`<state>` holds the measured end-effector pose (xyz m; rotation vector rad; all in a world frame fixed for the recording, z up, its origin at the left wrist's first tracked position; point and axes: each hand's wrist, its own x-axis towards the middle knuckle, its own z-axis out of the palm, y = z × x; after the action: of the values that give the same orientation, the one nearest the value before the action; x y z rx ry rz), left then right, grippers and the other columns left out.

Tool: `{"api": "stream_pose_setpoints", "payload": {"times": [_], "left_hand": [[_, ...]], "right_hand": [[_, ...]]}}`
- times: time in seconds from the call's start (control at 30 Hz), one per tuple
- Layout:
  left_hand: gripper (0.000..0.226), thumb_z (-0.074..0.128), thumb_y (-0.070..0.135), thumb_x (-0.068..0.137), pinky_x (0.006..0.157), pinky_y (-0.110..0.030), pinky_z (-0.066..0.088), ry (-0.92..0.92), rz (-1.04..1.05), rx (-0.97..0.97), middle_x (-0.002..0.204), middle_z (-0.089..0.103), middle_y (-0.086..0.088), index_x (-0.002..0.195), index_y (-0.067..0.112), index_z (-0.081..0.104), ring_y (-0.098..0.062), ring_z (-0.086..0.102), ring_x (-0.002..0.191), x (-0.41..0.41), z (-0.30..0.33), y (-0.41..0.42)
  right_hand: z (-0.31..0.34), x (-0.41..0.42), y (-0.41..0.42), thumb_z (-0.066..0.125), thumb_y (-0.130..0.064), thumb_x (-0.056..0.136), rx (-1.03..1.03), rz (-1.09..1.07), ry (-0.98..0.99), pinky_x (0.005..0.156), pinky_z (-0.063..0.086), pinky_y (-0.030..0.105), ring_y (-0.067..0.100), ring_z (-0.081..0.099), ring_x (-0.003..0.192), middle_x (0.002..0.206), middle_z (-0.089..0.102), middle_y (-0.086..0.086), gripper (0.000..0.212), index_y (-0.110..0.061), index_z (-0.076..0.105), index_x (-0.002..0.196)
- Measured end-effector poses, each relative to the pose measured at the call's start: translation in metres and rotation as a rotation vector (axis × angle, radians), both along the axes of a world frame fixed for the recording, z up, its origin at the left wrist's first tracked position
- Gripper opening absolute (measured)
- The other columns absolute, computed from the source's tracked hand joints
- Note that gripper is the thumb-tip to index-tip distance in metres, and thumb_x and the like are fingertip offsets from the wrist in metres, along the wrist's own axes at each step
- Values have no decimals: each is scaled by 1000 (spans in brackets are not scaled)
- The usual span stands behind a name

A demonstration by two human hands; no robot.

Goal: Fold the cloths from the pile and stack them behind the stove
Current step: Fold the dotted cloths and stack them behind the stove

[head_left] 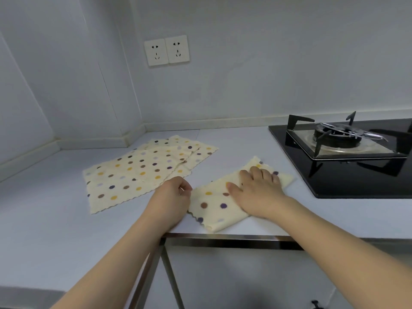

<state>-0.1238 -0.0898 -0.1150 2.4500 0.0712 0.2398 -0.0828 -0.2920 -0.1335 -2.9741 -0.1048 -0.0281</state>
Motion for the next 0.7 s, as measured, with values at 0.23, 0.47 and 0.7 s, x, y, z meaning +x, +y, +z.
{"api": "stream_pose_setpoints", "payload": {"times": [0.23,0.47,0.7], "left_hand": [[13,46,19,97,54,-25,35,1,-37,65,71,55,4,99,23,58,-12,50,62,-2,-1,2],[19,54,28,96,77,-30,49,66,-28,-3,93,67,1,97,15,67,-17,61,87,0,3,3],[28,52,34,97,55,-26,33,56,0,143,71,52,0,79,12,54,-15,45,63,1,0,4]], "right_hand": [[10,16,-2,15,-62,95,1,86,85,117,-2,54,26,-4,148,162,0,6,72,-21,10,154],[7,-47,11,16,-67,92,8,236,33,117,4,53,26,3,148,161,5,7,78,-18,10,152],[9,-42,6,14,-77,85,-26,260,145,118,-1,49,22,-6,148,162,-5,2,88,-24,3,154]]}}
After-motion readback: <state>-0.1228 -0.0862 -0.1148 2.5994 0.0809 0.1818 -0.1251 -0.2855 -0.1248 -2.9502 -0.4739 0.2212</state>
